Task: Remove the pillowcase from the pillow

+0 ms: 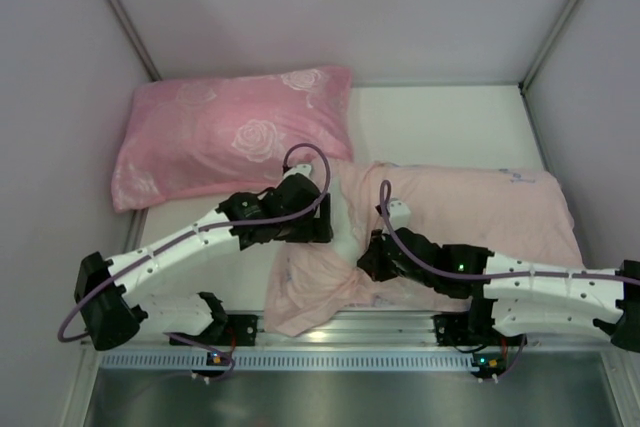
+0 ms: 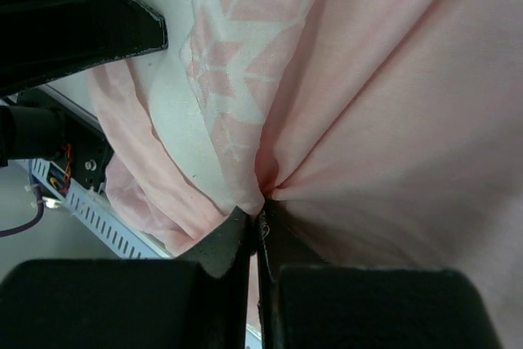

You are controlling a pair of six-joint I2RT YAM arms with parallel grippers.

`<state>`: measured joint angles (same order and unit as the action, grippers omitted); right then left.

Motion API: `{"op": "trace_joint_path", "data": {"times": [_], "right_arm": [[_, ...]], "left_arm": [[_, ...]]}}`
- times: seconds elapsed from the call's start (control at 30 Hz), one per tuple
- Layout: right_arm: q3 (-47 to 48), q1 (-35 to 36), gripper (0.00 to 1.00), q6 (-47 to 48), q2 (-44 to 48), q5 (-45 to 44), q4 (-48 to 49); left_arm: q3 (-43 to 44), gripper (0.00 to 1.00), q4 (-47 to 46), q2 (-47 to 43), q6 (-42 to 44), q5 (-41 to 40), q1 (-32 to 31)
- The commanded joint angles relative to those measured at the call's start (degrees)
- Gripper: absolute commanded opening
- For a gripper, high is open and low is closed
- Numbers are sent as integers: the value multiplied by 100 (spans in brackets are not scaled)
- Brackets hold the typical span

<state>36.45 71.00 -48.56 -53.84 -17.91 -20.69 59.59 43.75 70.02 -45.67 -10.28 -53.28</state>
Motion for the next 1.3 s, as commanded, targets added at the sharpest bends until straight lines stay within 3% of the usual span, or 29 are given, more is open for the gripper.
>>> {"op": "trace_joint_path", "data": {"times": [0.0,0.03,0.1,0.13,0.2,0.37,0.53,0.7,0.77,0.8,0.87,0.9,1.03,1.27], "right_arm": [[38,-60,0,39,50,-19,-85],[38,-60,0,39,23,-28,-85],[64,-60,0,39,-64,-46,-85],[99,-51,0,48,-126,-46,-76],[117,-60,0,48,-196,-72,-58],[222,-60,0,22,-451,-151,56],[372,-78,0,39,-627,-327,74],[565,-69,2,407,-566,-118,-41],[801,53,16,952,-583,243,-14],[1151,280,39,1171,-636,427,-214],[1626,684,65,1243,-925,72,-592],[2116,1209,70,1174,-1048,-175,-986],[2788,1969,77,708,-1671,-819,-1420],[2684,1891,76,259,-1682,-1557,-1457]], "left_arm": [[-246,81,152,-128,181,122,28],[-403,67,152,-172,155,210,28],[-597,55,143,-444,76,474,19],[-824,44,73,-593,67,570,10],[-1089,36,-93,-1041,67,1060,10],[-2115,0,-393,-1815,-3,1889,10],[-3487,0,-946,-2159,-555,2170,1],[-3964,0,-1043,-2343,-890,1697,1],[-3947,0,-1157,-2414,-917,1582,1],[-3938,0,-1445,-2414,-874,1626,1],[-3833,0,-1771,-2353,-830,1810,10],[-3763,0,-1921,-2309,-751,1845,2],[-3218,0,-2133,-1905,-514,1907,-7],[-2997,0,-2133,-1930,-460,1951,-7]]}}
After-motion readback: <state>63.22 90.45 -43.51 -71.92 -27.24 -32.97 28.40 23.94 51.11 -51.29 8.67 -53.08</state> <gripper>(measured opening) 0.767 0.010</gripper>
